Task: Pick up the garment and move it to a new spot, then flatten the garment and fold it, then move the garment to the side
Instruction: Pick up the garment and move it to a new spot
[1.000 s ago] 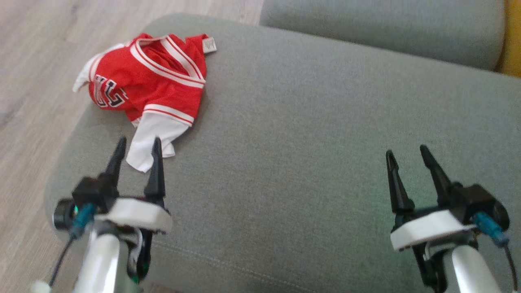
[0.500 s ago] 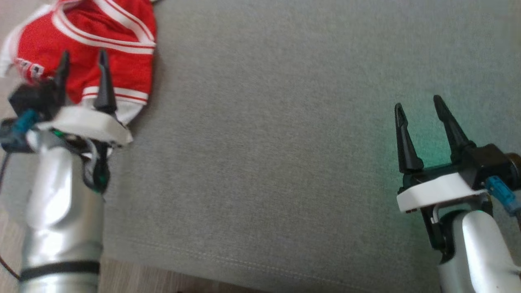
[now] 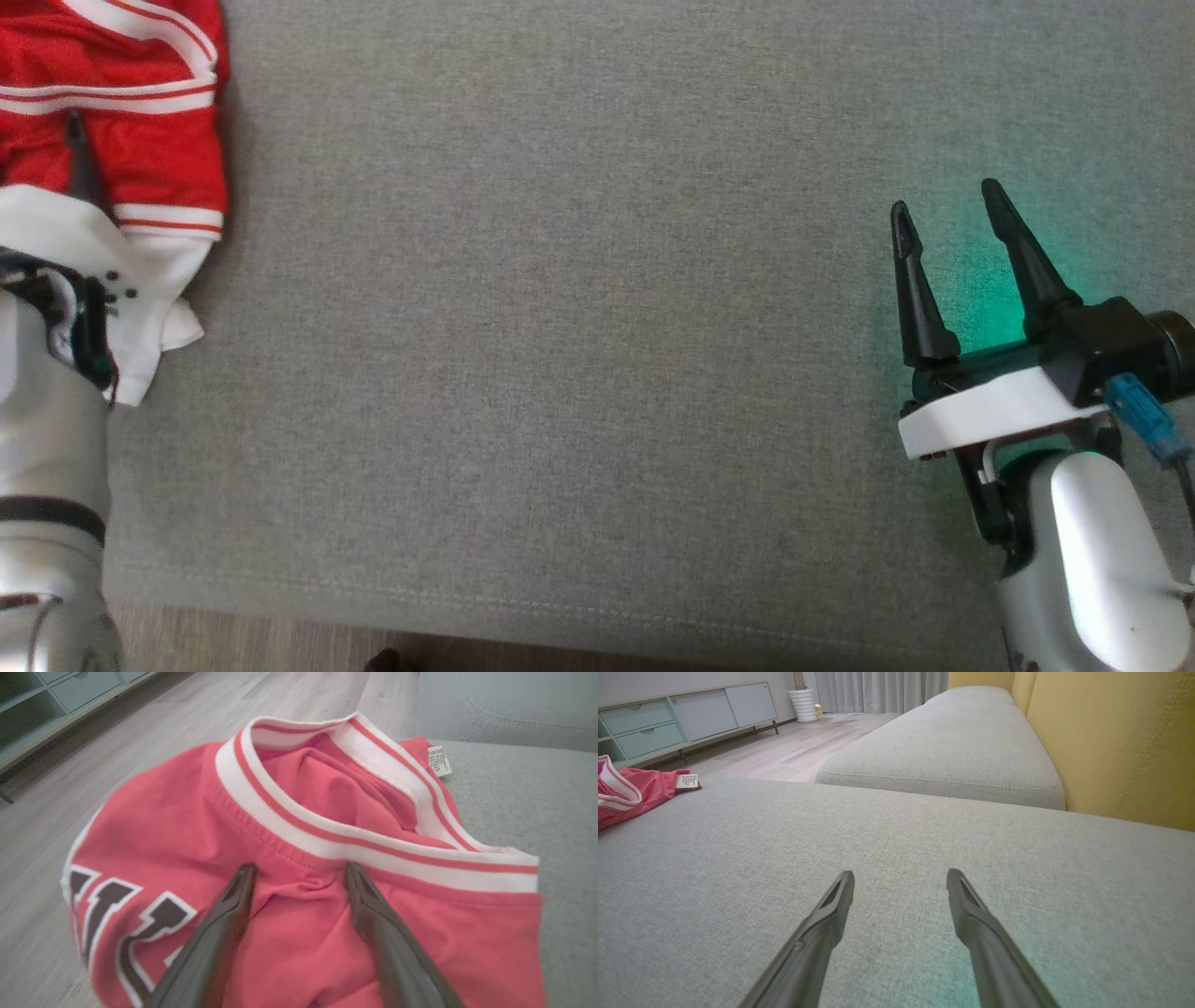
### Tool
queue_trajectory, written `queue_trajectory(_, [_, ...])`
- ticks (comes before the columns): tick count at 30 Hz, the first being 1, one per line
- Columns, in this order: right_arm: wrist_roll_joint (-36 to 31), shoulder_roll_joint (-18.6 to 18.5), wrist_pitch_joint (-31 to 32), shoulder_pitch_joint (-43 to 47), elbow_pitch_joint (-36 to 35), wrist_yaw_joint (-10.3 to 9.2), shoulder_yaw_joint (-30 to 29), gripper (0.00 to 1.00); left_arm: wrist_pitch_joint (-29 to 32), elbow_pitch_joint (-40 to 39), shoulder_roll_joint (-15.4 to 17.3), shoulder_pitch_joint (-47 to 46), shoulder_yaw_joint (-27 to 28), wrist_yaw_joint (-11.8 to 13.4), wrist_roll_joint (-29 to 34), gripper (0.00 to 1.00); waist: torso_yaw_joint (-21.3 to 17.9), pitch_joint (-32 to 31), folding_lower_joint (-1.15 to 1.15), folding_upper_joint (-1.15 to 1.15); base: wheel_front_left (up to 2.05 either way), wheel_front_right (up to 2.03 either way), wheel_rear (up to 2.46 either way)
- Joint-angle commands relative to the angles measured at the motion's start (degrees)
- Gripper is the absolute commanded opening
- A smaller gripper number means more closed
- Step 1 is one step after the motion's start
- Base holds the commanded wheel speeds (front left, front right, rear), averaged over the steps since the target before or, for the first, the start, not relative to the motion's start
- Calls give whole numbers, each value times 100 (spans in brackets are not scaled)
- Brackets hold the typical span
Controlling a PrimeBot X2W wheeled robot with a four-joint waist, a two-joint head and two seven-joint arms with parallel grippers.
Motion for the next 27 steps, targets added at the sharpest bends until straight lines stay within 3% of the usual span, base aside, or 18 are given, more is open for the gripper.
queue_trajectory(1, [6,10,-47,-103,-159,44,165,100,-30,-71,396,-159,66,37,59,73,-20,13,-1,0,0,0,0])
queue_trajectory(2, [9,12,-50,-112,-145,44,168,100,-30,-6,413,-228,41,49,78,24,-29,15,-1,0,0,0,0])
queue_trajectory(3, [10,14,-55,-118,-133,44,167,100,-30,2,432,-287,26,65,90,0,-34,14,-1,0,0,0,0])
queue_trajectory(6, [20,22,-81,-132,-106,44,149,100,-30,-232,556,-368,15,69,112,0,-53,-20,-1,0,0,0,0])
queue_trajectory(15, [-8,40,-282,-85,35,44,26,100,-30,-2088,667,92,287,39,5,0,-30,-548,-1,0,0,0,0])
queue_trajectory(27, [395,60,-523,381,240,44,-71,100,-30,-3676,208,1521,305,-155,-151,0,-217,-1608,-1,0,0,0,0])
